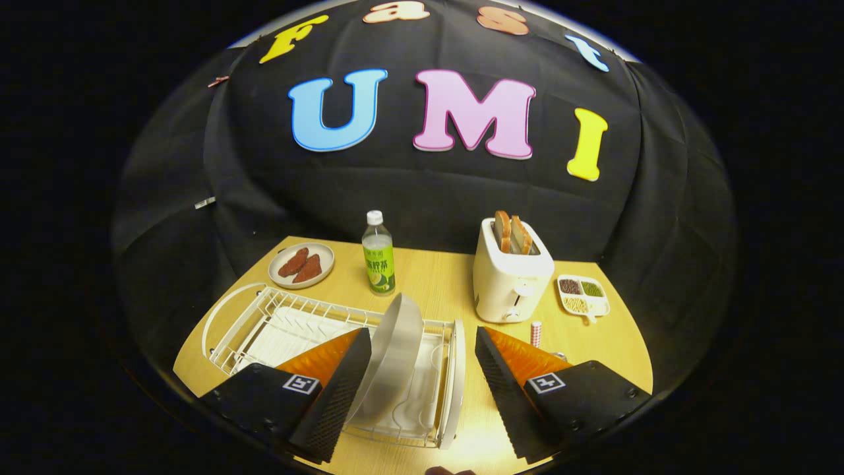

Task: Take the plate from the dish rack, then take the spoon from the basket and place it into the plate.

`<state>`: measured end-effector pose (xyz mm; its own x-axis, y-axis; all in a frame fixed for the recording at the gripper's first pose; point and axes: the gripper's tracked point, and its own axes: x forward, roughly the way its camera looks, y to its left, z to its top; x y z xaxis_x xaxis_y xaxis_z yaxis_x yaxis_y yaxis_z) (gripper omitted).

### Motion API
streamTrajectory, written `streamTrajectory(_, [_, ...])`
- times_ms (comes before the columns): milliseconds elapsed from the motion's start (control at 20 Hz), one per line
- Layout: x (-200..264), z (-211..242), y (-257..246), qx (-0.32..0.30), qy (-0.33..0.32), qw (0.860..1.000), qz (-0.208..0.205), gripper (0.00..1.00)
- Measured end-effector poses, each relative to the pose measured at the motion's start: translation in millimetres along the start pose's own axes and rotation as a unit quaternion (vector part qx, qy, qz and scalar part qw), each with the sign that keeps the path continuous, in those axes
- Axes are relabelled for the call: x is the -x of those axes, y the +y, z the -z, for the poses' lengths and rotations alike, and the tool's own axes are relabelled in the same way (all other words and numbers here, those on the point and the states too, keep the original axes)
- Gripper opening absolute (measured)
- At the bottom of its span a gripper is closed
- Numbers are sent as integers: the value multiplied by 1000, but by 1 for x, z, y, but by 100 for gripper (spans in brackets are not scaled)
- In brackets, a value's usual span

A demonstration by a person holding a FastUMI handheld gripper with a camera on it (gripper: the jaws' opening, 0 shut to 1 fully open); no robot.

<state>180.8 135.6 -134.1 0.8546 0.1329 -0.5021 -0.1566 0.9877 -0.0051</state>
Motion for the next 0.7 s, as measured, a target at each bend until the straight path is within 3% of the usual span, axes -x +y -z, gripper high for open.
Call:
streamTrajectory(200, [-22,23,8,-36,74,996,-16,98])
streamTrajectory(300, [-24,27,16,-50,91,994,-26,92])
streamTrajectory(400, [-27,28,23,-60,99,993,-32,79])
streamTrajectory(550, [-25,41,32,-64,131,989,-34,48])
streamTrajectory(700, [-29,42,35,-73,138,987,-21,44])
